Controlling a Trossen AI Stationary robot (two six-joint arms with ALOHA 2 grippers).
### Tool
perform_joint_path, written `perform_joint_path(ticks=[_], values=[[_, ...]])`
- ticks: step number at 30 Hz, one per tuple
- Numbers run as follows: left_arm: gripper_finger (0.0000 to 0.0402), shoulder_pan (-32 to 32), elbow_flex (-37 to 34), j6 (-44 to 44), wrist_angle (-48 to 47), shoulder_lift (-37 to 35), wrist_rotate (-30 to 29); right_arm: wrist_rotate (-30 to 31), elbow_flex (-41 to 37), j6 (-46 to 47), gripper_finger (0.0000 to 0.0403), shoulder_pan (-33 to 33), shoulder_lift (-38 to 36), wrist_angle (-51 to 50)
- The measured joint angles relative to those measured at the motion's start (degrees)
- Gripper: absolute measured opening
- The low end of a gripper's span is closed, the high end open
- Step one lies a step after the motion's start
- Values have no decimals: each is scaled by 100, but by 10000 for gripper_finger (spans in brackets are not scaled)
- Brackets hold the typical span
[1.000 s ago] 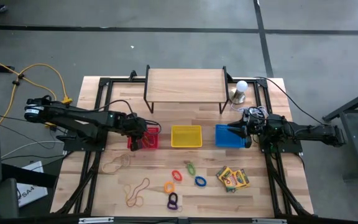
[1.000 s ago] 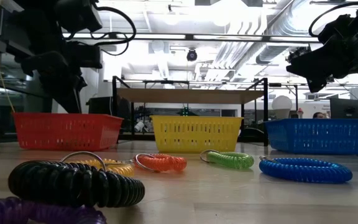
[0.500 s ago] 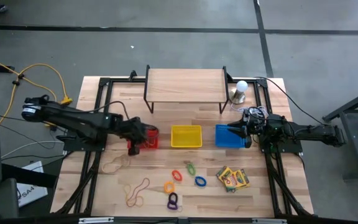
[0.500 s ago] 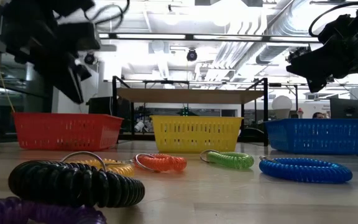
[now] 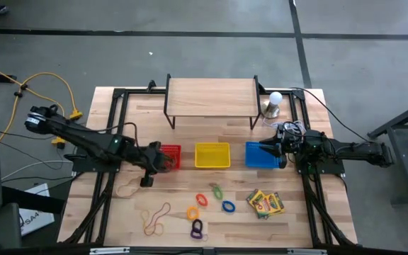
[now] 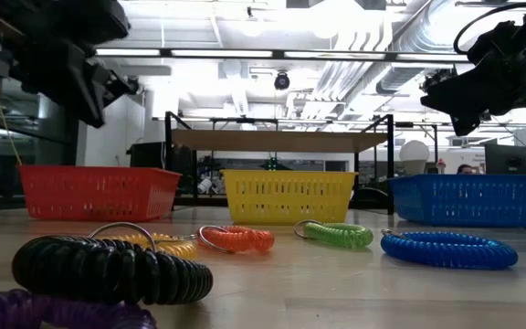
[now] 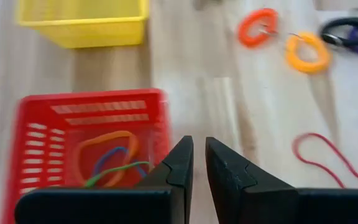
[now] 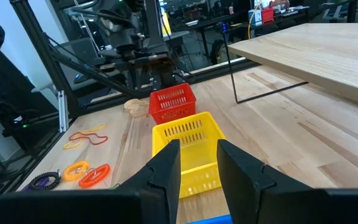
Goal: Pick & Place Office Desk Supplies
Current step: Put the red rubber band into the red bin
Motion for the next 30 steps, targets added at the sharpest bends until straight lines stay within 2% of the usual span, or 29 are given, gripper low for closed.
perform_joint_path(ticks=[5, 16, 24, 30], values=[[40, -596, 0, -327, -2, 59, -127, -1, -2, 0, 94, 0, 1, 0], [40, -1983, 2, -1974, 453, 773, -943, 0, -1, 0, 94, 0, 0, 0], [40, -2532, 7, -2372, 1442, 1494, -1154, 1, 0, 0, 94, 2, 1, 0], [40, -2723, 7, -2382, 1631, 1731, -1156, -1, 0, 0, 94, 1, 1, -1]])
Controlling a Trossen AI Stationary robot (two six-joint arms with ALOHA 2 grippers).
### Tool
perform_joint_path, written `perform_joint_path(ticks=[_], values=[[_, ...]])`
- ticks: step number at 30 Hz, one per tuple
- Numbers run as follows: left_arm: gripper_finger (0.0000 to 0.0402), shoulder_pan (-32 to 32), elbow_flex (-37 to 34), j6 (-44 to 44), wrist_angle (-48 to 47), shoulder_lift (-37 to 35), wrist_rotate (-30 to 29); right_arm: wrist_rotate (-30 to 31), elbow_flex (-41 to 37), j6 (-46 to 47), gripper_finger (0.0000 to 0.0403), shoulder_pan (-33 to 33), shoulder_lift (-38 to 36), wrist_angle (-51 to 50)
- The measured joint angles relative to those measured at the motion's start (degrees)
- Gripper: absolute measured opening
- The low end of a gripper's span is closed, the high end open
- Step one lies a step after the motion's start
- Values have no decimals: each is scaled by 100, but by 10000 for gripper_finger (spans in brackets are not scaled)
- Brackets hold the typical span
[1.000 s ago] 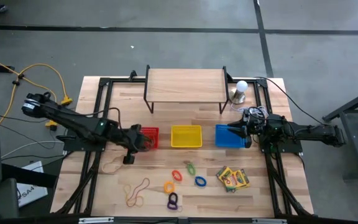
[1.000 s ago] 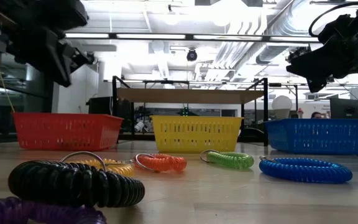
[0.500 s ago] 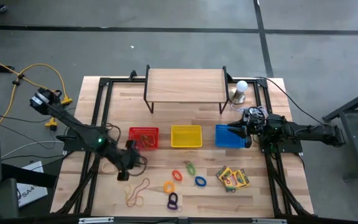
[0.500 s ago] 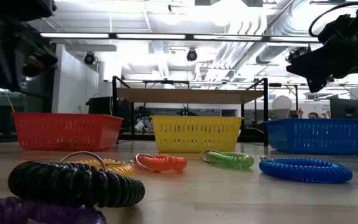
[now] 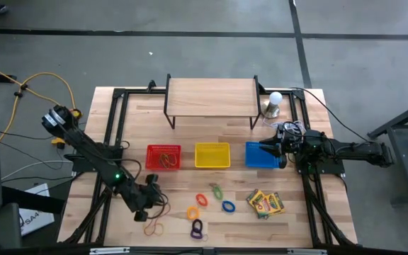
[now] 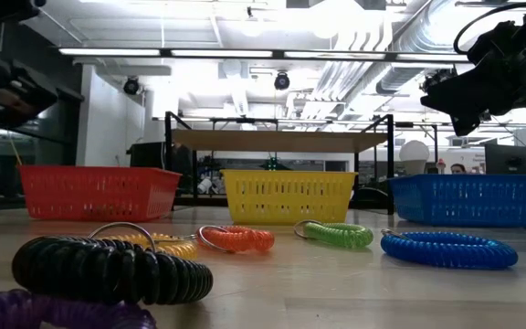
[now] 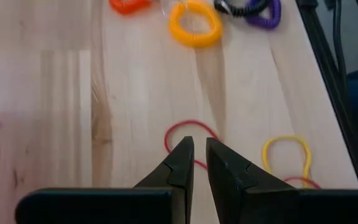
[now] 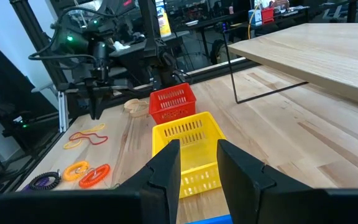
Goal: Pick & Place Office Desk Supplies
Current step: Put the red rubber band into the red bin
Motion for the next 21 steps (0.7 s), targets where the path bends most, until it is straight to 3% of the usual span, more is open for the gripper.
perform_joint_path(ticks=[21], values=[[40, -128, 0, -109, -44, 164, 162, 2, -2, 0, 94, -1, 1, 1]])
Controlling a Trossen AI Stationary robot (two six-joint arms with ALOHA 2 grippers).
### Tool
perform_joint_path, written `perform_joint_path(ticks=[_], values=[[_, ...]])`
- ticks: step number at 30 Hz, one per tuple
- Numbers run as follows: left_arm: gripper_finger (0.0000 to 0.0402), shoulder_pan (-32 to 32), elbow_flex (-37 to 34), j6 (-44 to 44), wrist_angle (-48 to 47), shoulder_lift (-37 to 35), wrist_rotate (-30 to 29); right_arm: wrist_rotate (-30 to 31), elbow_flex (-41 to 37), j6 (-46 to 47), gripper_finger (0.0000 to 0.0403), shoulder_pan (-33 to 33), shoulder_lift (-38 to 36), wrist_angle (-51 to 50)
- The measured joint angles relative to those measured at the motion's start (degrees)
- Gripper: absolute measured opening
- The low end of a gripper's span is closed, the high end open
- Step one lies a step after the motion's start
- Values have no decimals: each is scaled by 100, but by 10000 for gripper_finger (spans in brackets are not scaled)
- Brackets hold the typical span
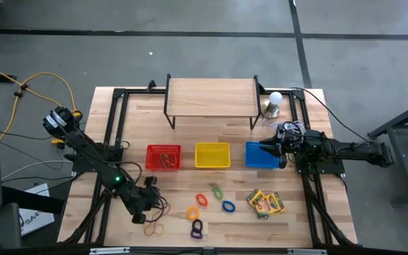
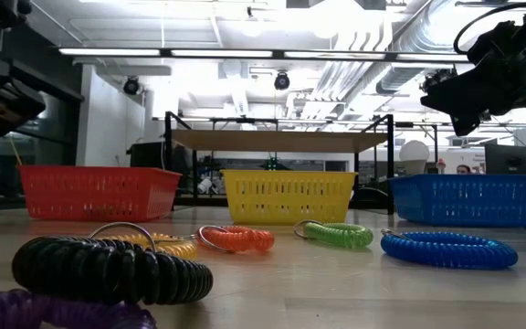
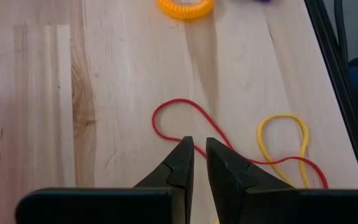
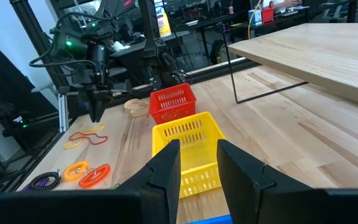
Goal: Pick & Place Office Desk Supplies
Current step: Put the red rubber band into the red bin
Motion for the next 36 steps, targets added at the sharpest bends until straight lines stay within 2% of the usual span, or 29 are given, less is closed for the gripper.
perform_joint_path(ticks=[9, 20, 24, 28, 36], values=[[40, -79, 0, -791, -5, 0, -5, 0, 2, 0, 94, 0, -2, 0], [40, -635, 86, -1739, -16, 0, -70, 0, 0, 0, 94, 0, -2, 0], [40, -845, 322, -1772, -100, -2, -192, -1, 0, -1, 94, 1, 0, 0], [40, -941, 702, -2055, -740, 98, -207, -2, 2, 0, 94, 0, -2, 0], [40, -1024, 1766, -2447, -1906, 823, -194, -2, 0, 0, 94, 2, 0, 0]])
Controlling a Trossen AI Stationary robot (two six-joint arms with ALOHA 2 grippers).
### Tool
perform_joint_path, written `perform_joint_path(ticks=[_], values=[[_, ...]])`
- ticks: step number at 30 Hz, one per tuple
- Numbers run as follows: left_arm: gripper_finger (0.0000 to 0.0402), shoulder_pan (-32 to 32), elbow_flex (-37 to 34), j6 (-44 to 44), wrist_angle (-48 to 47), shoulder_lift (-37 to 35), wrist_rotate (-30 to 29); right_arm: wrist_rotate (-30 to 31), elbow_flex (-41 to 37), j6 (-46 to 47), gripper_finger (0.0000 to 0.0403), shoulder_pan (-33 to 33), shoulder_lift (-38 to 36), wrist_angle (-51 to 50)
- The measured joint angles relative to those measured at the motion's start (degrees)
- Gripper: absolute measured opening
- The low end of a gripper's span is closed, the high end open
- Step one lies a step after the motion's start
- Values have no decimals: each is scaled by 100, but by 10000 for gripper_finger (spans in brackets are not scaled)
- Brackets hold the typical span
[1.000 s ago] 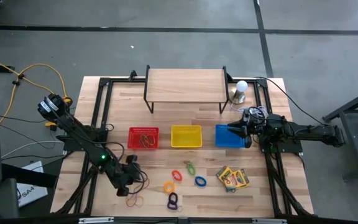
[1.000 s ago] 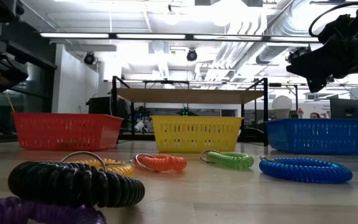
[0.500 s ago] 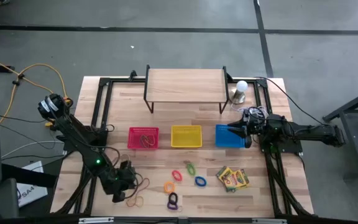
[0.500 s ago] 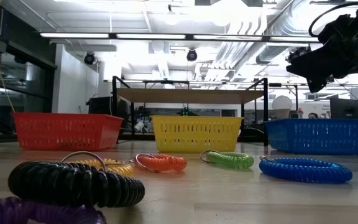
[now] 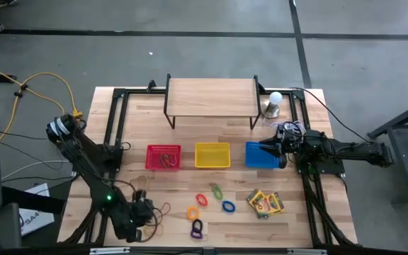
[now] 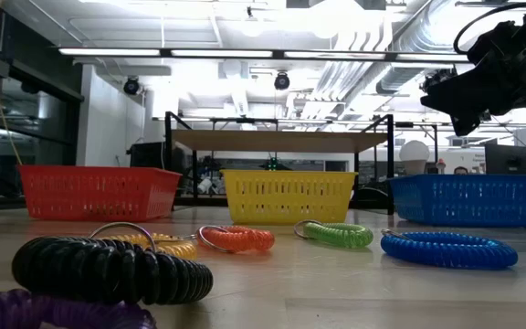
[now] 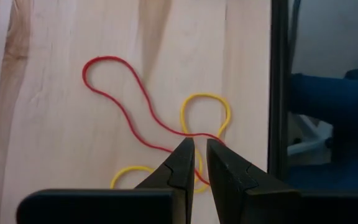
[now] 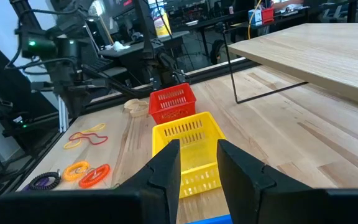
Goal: Pick & Place Office Desk Supplies
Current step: Put the red rubber band into the red bin
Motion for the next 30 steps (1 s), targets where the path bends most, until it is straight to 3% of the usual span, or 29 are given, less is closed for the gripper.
perform_joint_path(ticks=[7, 13, 30], values=[[40, 0, 683, -944, -896, 689, 91, 2, 2, 0, 94, -2, -2, 0], [40, 82, 746, -1874, -1181, 881, 562, 0, 1, 0, 94, -2, -2, -2], [40, 323, 748, -2313, -1036, 1198, 912, 0, 2, 0, 94, 0, -2, 0]])
